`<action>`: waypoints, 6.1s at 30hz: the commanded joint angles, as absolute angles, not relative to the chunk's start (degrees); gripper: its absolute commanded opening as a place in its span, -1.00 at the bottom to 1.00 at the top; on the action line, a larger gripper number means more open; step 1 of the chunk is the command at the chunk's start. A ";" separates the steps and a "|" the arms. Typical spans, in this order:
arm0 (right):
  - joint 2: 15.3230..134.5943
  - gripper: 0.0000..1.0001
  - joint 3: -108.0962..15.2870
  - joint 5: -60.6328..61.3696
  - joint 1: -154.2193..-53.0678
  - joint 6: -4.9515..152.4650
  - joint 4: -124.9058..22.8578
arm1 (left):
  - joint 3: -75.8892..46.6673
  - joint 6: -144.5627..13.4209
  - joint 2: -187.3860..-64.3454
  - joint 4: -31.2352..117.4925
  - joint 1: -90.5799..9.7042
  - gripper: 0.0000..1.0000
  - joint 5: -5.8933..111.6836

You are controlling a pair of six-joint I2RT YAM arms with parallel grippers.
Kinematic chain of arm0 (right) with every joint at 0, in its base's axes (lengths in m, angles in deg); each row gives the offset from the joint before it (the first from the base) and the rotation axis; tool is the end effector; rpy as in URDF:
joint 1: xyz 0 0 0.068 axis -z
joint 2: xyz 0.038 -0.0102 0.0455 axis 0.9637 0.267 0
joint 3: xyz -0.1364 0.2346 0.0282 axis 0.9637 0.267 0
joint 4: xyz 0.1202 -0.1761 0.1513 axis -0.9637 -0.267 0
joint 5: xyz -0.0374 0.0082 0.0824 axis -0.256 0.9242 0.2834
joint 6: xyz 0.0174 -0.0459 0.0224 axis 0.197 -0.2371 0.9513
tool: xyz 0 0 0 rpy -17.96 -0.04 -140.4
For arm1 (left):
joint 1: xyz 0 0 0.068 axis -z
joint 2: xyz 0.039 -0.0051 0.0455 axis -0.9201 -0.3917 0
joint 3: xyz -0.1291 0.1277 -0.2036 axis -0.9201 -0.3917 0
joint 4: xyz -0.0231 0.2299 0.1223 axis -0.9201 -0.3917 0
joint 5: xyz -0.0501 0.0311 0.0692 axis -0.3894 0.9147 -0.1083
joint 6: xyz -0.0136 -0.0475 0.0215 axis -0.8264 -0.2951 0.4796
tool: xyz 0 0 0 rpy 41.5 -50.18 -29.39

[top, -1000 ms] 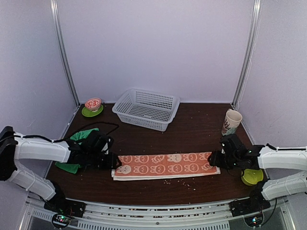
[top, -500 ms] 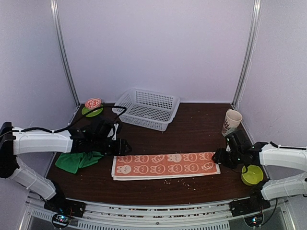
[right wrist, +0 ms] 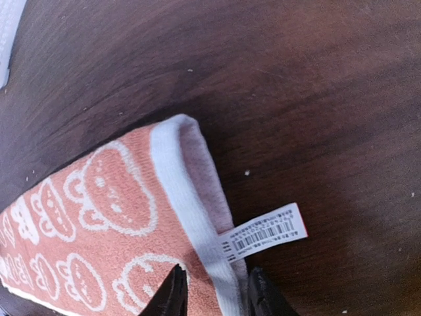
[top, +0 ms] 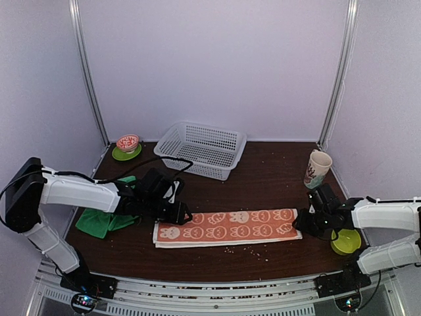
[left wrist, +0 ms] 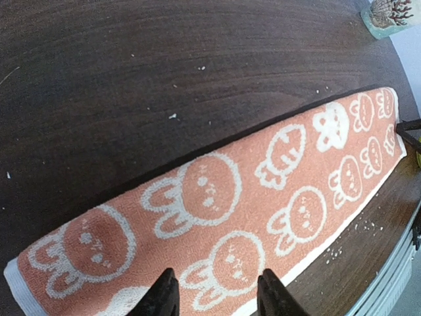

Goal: Roll the towels

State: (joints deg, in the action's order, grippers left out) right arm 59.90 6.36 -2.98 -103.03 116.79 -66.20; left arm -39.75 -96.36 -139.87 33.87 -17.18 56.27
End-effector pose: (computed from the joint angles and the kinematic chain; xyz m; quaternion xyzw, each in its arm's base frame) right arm 0.1647 0.0926 0.1372 0.1683 0.9480 0.1971 0.1848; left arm 0.1978 -0.2383 0.1734 0.0751 0.9346 -0.2765 0.2109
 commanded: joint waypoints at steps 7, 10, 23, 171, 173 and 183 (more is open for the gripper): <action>64.83 -0.86 8.46 0.22 -102.82 117.65 -70.71 | -39.97 -96.59 -140.14 35.93 -15.26 -0.20 56.83; 64.85 -1.00 6.83 -0.82 -102.85 115.91 -72.15 | -39.78 -96.55 -139.90 35.31 -15.17 -0.21 57.22; 62.58 -1.00 -9.31 -10.99 -102.82 104.34 -85.66 | -37.74 -96.24 -138.88 32.58 -15.16 -0.23 59.63; 118.04 -1.00 -79.27 -10.78 -146.41 109.39 -84.09 | -63.08 -111.83 -94.56 17.22 -15.22 -0.26 80.86; 118.34 -1.00 -79.36 -10.43 -146.31 109.50 -83.72 | -62.70 -112.91 -97.79 17.17 -15.24 -0.29 80.22; 121.38 -1.00 -81.20 -9.31 -146.29 109.44 -84.79 | -61.90 -113.10 -97.35 16.52 -15.22 -0.36 80.80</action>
